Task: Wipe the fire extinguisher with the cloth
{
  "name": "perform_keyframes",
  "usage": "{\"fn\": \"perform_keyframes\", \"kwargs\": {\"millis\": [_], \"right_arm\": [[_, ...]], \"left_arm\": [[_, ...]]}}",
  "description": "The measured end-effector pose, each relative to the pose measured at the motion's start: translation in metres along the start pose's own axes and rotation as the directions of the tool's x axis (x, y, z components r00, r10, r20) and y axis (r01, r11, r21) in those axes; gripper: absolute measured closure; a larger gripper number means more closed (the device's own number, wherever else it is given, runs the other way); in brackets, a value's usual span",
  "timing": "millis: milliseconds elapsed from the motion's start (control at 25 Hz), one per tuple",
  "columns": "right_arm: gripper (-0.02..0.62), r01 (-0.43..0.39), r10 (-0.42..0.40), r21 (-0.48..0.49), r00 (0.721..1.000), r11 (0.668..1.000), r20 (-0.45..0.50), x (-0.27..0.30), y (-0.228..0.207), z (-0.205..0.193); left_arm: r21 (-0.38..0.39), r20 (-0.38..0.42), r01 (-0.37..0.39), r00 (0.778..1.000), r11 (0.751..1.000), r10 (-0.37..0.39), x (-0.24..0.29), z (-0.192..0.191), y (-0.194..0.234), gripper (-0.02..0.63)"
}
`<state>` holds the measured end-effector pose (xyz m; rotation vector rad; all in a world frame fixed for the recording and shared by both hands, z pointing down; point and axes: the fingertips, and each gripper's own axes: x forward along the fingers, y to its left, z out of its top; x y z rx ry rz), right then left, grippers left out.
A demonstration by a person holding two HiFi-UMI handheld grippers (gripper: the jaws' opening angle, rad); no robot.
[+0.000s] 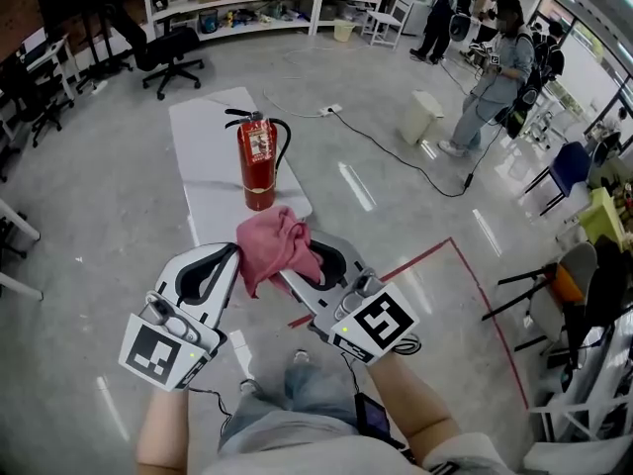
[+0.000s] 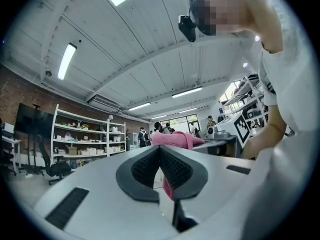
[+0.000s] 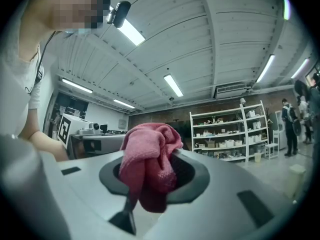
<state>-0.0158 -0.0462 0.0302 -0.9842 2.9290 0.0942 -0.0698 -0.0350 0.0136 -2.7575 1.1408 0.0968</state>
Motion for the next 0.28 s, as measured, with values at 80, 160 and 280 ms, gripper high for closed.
{"fn": "perform_keyframes", "kwargs": {"millis": [80,160,280], "right_arm": [[0.460,0.002,-0.002,-0.009,1.000,1.000,0.002,0.005,0.004,0.003],[0.460,0.003,-0.003,-0.016,1.000,1.000,0.005,0.002,0.008,0.006],[0.460,-0.004,0.004,-0.014,1.000,1.000,0.008,-0.010,0.015,0.012]], "left_arm": [[0.009,0.004,0.009,1.000,1.000,-0.009,-0.004,0.003,0.003,0.597],[0.011,0.002,0.014,1.000,1.000,-0.014,-0.006,0.005,-0.002,0.597],[-0.008,-0.017,0.012,1.000,1.000,-0.013,-0.010,0.008,-0.015,0.597]]}}
